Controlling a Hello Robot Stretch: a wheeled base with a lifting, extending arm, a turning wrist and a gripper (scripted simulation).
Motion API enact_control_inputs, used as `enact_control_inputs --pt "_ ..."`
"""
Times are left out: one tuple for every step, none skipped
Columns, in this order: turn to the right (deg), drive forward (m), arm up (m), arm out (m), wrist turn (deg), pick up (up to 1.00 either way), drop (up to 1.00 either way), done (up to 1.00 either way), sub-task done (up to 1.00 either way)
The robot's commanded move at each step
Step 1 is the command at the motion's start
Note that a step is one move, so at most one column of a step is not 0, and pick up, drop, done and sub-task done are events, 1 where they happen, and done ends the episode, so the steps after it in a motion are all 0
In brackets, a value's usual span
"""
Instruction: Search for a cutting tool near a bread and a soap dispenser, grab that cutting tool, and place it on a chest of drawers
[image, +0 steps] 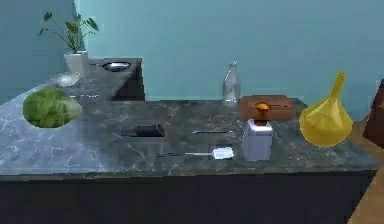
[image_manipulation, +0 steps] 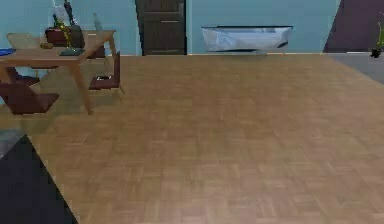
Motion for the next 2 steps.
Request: enact_control_inputs --pt "-45.0 0.0 0.0 0.0 0.0 0.0 0.0 0.0 0.0" --pt "-45.0 0.0 0.0 0.0 0.0 0.0 0.0 0.0 0.0"
